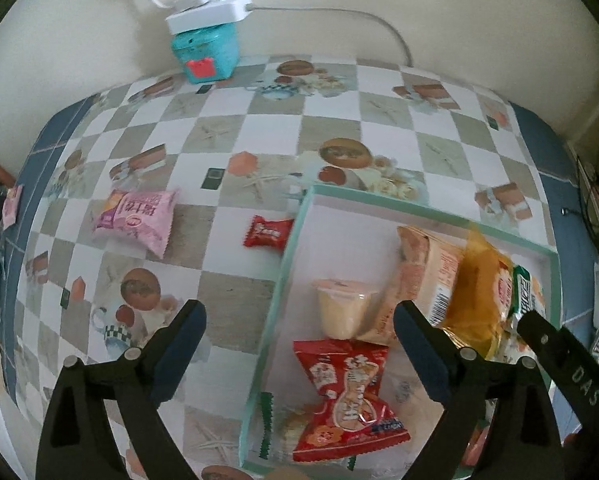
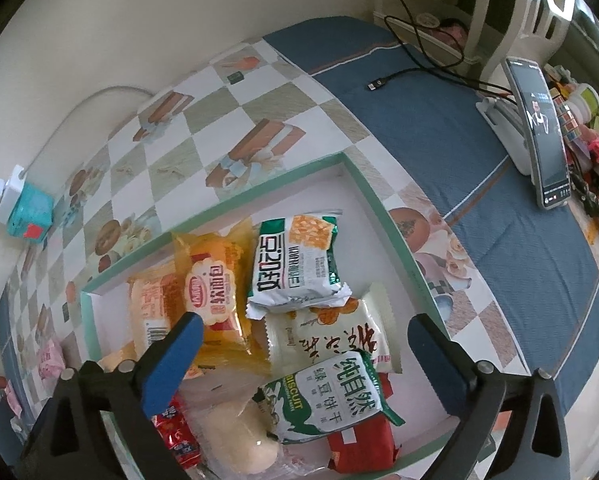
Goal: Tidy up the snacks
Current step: 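Open both tools to drop the bread bag and cracker bag into the tray, then move the left tool to the pink Swiss roll bag while the right tool approaches the red candy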
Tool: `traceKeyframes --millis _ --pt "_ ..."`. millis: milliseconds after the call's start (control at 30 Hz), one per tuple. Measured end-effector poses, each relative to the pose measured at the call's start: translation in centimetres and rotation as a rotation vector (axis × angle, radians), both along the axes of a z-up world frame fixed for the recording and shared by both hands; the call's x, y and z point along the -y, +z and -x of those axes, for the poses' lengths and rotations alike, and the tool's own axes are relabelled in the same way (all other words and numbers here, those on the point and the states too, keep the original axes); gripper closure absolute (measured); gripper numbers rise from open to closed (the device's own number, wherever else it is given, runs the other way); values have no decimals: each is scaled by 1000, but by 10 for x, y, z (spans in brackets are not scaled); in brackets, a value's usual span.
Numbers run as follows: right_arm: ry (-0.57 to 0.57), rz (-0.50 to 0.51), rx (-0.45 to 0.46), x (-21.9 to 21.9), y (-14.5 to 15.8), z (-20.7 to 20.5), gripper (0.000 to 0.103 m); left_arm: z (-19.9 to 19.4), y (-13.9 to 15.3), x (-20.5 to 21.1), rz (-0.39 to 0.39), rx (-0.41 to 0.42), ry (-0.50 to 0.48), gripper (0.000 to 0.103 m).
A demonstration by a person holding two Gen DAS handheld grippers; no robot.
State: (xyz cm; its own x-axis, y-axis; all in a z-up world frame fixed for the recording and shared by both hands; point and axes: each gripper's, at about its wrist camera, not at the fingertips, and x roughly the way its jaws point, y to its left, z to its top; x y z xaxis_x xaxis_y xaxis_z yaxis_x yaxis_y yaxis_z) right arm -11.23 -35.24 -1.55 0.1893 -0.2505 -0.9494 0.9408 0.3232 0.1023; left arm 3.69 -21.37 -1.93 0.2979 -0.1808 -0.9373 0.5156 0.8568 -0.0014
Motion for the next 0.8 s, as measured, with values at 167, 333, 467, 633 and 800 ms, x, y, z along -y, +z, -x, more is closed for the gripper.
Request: traceKeyframes --millis 167,333,467,633,800 --pt "34 12 -8 -13 3 -10 0 -14 -3 -15 -14 -7 88 8" --pt "69 20 6 -25 10 -19 0 -28 -2 -35 -10 -14 140 8" --pt "88 30 10 -35 18 -25 0 -40 -1 -53 -13 -24 186 8" --pt "109 42 22 -46 27 -34 0 -56 4 -78 -27 -9 228 8" --pt "137 50 32 -61 35 -49 0 -73 14 -109 -15 5 275 8"
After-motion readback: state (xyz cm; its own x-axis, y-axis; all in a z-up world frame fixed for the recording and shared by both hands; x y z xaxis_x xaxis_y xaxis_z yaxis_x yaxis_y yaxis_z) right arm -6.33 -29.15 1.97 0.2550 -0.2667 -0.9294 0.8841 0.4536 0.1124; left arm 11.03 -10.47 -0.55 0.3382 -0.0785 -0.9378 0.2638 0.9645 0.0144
